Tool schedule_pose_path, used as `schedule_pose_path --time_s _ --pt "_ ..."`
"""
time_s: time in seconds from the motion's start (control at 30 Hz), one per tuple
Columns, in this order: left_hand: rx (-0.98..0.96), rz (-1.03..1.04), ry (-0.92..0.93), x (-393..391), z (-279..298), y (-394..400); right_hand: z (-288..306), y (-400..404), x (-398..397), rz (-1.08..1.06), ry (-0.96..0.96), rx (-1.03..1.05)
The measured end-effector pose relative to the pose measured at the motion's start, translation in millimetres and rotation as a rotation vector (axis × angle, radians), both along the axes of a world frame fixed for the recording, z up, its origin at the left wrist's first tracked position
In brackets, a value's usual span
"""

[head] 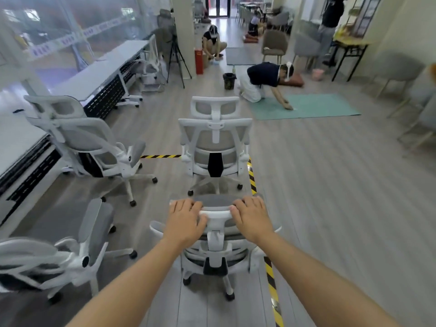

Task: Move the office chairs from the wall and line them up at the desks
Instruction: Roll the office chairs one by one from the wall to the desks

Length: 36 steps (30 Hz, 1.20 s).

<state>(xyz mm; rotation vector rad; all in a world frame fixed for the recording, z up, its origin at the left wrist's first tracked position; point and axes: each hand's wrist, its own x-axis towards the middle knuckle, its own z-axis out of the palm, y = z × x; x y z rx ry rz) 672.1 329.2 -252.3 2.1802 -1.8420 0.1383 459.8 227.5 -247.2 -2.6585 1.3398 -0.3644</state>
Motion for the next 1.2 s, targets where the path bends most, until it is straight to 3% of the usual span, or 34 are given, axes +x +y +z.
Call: schedule_pose_path --time_s 0.2,0.9,1.07,1.2 --pt "0.027 -0.016 0.025 17.5 0.2 -22.7 3.3 -17.5 16.4 -0.007 0.004 0.001" --pt "-0.06 -0.066 -0.04 1.3 -2.6 8.2 7.1 20.9 -6.5 -0.044 -0.033 0.087" --pt "0.065 -0.102 -0.066 -24.5 16.5 -0.5 14.9 30.5 -36.1 -0.055 -0.082 0.218" --pt "0.162 -0.212 -0.047 -76.9 33.1 -9.0 31.9 46.9 -86.9 -0.183 0.015 0.261"
